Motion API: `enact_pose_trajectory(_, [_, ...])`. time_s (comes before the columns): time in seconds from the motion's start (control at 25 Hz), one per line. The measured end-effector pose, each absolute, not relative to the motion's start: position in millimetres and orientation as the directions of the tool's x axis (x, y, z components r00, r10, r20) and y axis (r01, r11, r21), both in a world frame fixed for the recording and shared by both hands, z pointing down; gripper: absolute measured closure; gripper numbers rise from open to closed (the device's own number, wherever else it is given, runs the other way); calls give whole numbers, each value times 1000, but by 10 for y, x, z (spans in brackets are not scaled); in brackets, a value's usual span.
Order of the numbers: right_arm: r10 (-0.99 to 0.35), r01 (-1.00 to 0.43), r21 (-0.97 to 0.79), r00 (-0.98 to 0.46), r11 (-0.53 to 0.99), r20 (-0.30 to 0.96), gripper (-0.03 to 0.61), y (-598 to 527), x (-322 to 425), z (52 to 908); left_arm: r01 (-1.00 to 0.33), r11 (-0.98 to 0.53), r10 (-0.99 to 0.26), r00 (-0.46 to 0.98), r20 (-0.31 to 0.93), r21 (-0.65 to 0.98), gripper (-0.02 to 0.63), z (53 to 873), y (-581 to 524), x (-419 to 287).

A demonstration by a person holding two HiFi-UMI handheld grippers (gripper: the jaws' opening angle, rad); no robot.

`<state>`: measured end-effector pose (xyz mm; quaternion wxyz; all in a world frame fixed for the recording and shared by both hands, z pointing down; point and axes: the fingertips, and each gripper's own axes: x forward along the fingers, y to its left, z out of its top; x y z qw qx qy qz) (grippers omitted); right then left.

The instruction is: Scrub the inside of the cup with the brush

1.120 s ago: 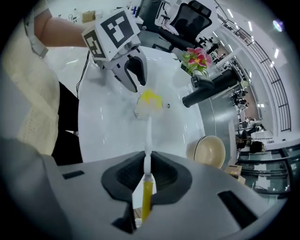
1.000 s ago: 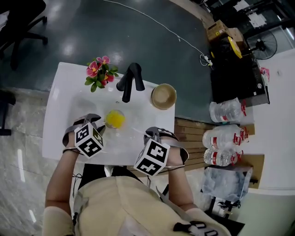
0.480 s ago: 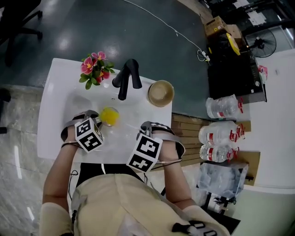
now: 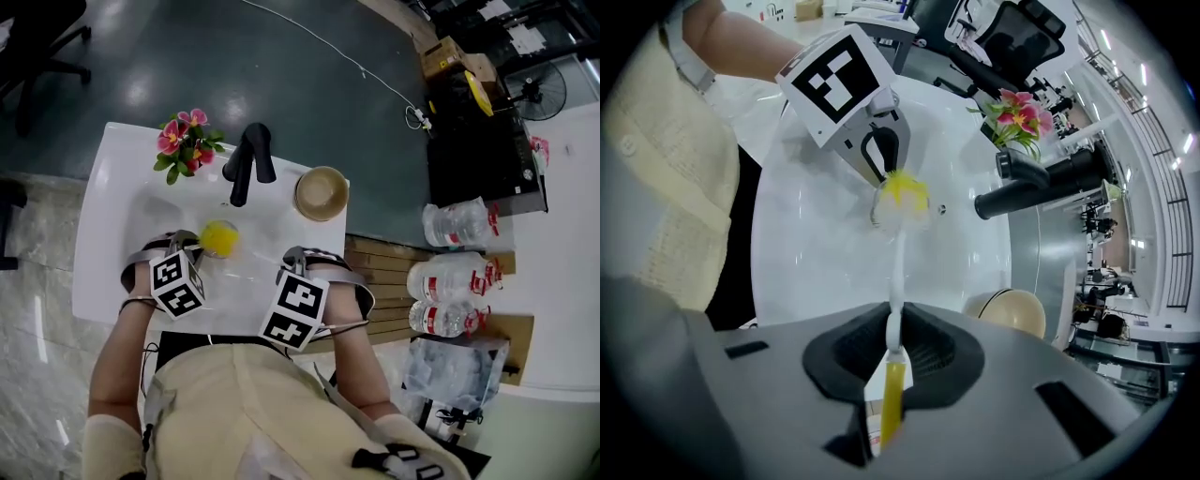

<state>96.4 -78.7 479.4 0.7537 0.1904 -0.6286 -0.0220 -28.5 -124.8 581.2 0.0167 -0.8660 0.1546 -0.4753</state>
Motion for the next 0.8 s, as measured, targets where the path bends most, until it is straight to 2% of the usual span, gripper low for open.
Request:
enact_pose_trajectory(0.44, [-279, -159, 321, 236, 934, 931, 531, -896, 1057, 4728, -222, -921, -389, 482, 785, -320, 552, 5688, -1258, -200])
enact_pose_trajectory(0.8, [-224, -186, 261, 198, 947, 954, 531, -842, 1163, 4742, -211, -910, -414, 461, 785, -356, 554, 5666, -1235, -191])
